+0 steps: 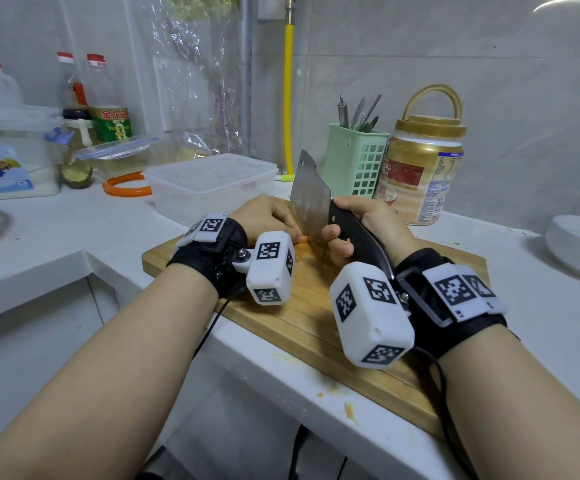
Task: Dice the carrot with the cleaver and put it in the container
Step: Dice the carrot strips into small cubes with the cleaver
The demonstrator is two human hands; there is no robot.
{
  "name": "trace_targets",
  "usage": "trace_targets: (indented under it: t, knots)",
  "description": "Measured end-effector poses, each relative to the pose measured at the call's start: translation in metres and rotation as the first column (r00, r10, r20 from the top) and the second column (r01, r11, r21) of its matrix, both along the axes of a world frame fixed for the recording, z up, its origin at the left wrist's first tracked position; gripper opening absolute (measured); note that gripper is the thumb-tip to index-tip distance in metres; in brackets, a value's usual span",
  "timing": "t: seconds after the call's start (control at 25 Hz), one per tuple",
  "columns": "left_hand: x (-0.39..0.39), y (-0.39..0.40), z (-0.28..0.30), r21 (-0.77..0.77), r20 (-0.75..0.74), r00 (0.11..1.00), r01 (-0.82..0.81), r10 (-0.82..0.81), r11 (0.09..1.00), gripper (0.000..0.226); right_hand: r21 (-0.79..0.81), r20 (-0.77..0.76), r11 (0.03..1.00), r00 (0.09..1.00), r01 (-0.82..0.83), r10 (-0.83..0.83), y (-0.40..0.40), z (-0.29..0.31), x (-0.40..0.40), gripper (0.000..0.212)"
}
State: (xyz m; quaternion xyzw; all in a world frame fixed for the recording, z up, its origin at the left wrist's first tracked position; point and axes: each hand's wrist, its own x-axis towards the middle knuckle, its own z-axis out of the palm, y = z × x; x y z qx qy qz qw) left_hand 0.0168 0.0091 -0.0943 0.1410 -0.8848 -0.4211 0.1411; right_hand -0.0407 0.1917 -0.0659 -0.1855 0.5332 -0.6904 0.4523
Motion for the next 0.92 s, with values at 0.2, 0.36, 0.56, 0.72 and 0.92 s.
trace_targets:
  t: [0.2,0.36,0.56,0.72,0.92]
  knots:
    - [0.000,0.000,0.001,-0.002,0.000,1.000,0.005,-0.005,1.000,0.005,0.060,-0.033,0.998,0.999,0.019,-0.017,-0.003,0.003,-0.001,0.021]
    - [0.000,-0.002,-0.001,-0.004,0.004,1.000,0.010,-0.010,1.000,0.007,0.144,-0.041,0.989,0.999,-0.015,0.021,-0.005,0.005,-0.004,0.022]
    - [0.001,0.001,0.002,-0.001,0.037,0.999,0.037,-0.037,0.999,0.008,0.155,-0.104,0.988,0.995,0.021,-0.005,-0.008,0.005,0.000,0.023]
    - [0.002,0.005,0.004,0.002,0.070,0.996,0.063,-0.063,0.998,0.005,0.082,0.015,0.996,1.000,-0.017,0.015,-0.001,0.002,-0.003,0.023]
    - [0.002,0.005,0.004,-0.044,0.051,0.998,-0.039,0.041,0.998,0.012,0.026,0.044,1.000,0.999,0.016,-0.018,0.004,0.002,-0.005,0.020]
